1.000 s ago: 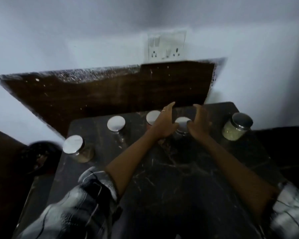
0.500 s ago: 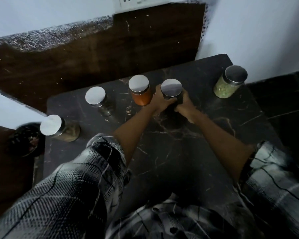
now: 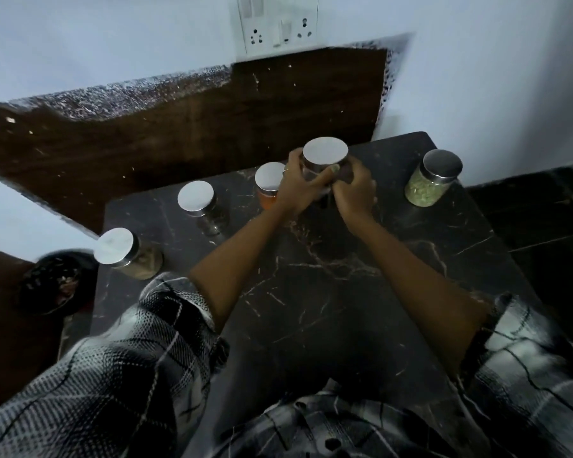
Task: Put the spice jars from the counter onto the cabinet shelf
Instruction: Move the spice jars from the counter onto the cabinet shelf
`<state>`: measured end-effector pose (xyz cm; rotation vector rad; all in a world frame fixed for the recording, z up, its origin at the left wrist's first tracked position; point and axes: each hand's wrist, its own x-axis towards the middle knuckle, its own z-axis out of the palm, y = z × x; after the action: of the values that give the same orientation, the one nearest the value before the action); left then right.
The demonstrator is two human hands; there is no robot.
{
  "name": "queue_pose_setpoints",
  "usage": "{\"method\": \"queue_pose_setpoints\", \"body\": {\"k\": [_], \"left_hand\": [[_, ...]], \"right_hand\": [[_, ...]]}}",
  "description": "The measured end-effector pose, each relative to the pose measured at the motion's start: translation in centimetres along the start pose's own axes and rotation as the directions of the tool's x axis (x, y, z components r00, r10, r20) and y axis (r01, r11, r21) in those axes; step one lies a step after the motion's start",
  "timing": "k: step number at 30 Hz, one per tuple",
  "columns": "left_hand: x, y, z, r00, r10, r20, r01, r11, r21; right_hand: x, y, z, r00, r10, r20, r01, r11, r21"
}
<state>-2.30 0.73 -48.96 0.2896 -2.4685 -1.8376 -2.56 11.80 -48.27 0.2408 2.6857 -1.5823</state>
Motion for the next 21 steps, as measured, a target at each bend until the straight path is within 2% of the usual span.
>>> {"method": "queue_pose_setpoints", "body": {"k": [5, 10, 15, 21], "left_hand": [[-1.4, 4.3, -2.8, 0.992, 0.109, -0.061, -0.115, 0.987, -0.115], [-2.6, 9.9, -5.3, 0.965, 0.202, -0.167, -0.224, 0.967, -0.125], [-3.7, 16.6, -8.1, 0.929, 0.274, -0.251, -0.318, 0.935, -0.156], [-5.5, 24.3, -11.3, 0.898, 0.281, -0.338, -0.373, 0.895, -0.246]], "right_hand": [[-1.4, -4.7, -1.1, 0.985, -0.135, -0.108, 0.142, 0.988, 0.058], [-3.4, -9.8, -2.5, 0.939, -0.263, -0.223, 0.298, 0.945, 0.137], [-5.6, -15.7, -4.4, 0.897, -0.372, -0.238, 0.426, 0.872, 0.24], [-8.1, -22.2, -7.1, 0.837, -0.49, -0.243, 0.547, 0.747, 0.378]]}}
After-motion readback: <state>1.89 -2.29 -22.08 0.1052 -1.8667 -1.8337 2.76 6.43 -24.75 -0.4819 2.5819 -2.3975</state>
